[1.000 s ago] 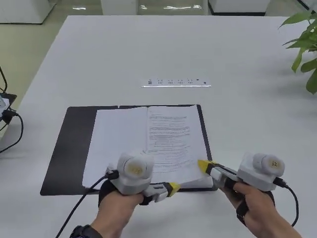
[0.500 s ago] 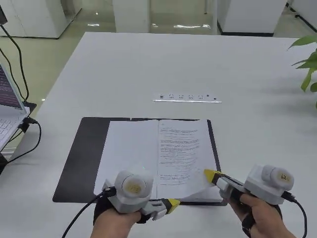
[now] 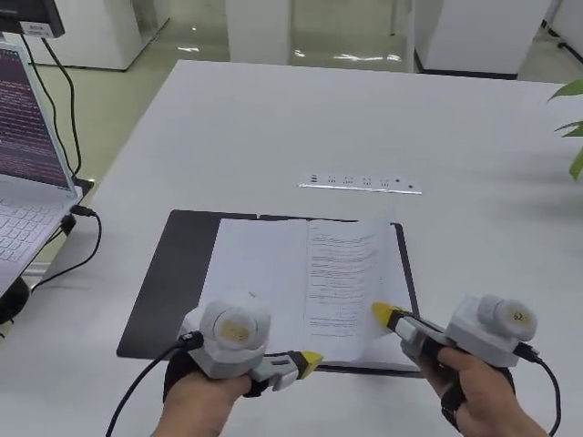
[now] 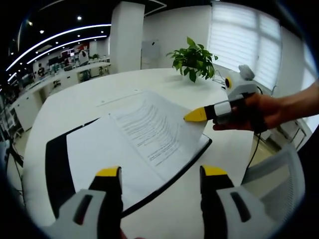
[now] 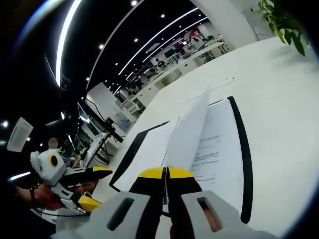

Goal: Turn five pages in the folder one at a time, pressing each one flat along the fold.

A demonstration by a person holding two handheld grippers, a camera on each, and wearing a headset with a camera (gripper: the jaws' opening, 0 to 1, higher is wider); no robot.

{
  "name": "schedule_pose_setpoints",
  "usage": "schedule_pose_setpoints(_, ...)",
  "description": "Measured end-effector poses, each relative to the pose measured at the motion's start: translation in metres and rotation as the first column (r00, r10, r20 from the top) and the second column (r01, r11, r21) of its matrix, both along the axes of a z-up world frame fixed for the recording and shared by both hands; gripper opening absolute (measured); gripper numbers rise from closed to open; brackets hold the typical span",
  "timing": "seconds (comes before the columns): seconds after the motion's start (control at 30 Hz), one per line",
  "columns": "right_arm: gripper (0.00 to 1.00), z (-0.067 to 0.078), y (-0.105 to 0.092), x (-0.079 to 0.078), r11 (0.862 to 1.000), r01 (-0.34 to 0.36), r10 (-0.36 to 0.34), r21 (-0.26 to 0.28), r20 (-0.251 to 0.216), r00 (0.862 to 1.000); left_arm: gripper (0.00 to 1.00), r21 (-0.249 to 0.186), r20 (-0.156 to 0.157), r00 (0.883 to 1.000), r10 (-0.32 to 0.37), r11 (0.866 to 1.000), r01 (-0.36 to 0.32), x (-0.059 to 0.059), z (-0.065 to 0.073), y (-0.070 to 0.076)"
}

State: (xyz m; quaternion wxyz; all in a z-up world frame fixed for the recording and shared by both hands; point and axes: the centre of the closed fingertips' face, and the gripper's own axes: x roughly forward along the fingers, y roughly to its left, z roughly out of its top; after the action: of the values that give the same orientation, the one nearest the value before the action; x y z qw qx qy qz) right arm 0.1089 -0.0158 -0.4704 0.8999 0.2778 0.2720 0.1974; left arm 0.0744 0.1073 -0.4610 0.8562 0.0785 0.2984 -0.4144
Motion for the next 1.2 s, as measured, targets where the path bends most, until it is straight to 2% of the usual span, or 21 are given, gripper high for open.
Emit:
schedule_pose_setpoints(0.27, 0.00, 0.000, 0.021, -0.004, 1.000, -0.026, 0.026, 0.000, -0.004, 1.000, 0.62, -0.013, 0.015, 0.999, 0.029, 0.999, -0.029, 0.000, 0.007, 0.015)
schedule_pose_setpoints(0.47, 0.00, 0.003, 0.038, -0.003, 0.999, -0.045, 0.045, 0.004, -0.005, 0.999, 0.63, -0.018, 0.015, 0.999, 0.049, 0.999, -0.049, -0.002, 0.009, 0.027)
schedule_pose_setpoints(0.7, 0.00, 0.005, 0.060, 0.000, 0.998, -0.065, 0.065, 0.015, -0.006, 0.998, 0.64, -0.022, 0.009, 0.997, 0.075, 0.997, -0.074, -0.005, 0.009, 0.044)
schedule_pose_setpoints(0.93, 0.00, 0.006, 0.084, 0.003, 0.995, -0.100, 0.101, 0.018, -0.013, 0.995, 0.66, -0.040, 0.004, 0.994, 0.111, 0.993, -0.110, -0.002, 0.012, 0.060)
schedule_pose_setpoints(1.2, 0.00, 0.008, 0.108, 0.010, 0.992, -0.122, 0.123, 0.035, -0.018, 0.992, 0.67, -0.048, 0.006, 0.993, 0.118, 0.992, -0.117, -0.001, 0.017, 0.069)
